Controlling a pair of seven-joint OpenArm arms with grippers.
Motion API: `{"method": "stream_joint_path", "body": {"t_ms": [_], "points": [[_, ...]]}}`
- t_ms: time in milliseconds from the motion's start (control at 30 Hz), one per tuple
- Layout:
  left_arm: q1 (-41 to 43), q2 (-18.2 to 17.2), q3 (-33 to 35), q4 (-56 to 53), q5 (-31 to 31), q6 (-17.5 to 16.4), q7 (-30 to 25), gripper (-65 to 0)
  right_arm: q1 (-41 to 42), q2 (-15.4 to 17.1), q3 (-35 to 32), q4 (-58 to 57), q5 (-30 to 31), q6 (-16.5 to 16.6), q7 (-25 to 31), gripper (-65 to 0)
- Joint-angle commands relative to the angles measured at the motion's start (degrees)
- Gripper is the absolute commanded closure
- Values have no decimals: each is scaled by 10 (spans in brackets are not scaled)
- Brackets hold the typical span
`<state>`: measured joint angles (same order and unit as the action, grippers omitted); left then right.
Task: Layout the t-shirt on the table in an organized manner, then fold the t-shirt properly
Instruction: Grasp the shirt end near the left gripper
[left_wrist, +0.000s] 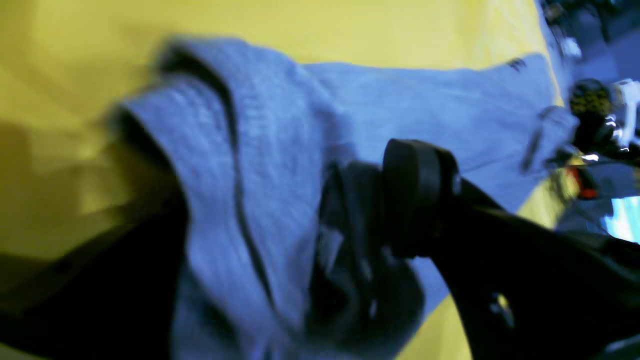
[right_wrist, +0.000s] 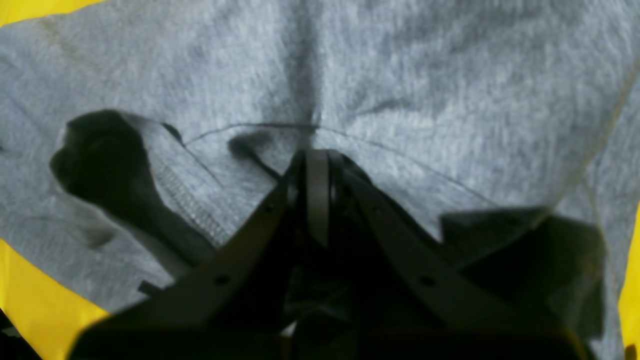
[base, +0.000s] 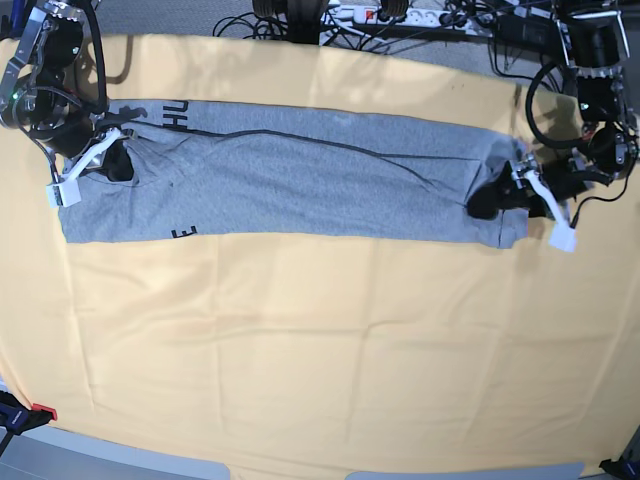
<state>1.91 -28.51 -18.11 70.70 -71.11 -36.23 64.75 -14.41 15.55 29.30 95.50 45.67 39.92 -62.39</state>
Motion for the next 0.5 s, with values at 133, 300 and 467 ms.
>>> {"method": "stream_joint_path", "body": {"t_ms": [133,300,467], "points": [[6,-7,12,-3,10,15,118,-399,1,7,0,3,-1,1,-17,0],[0,-16,12,-2,1,15,152,-354,1,7,0,3,-1,1,-17,0],[-1,-43,12,-2,1,16,152,0,1,7,0,3,-1,1,-17,0]]}}
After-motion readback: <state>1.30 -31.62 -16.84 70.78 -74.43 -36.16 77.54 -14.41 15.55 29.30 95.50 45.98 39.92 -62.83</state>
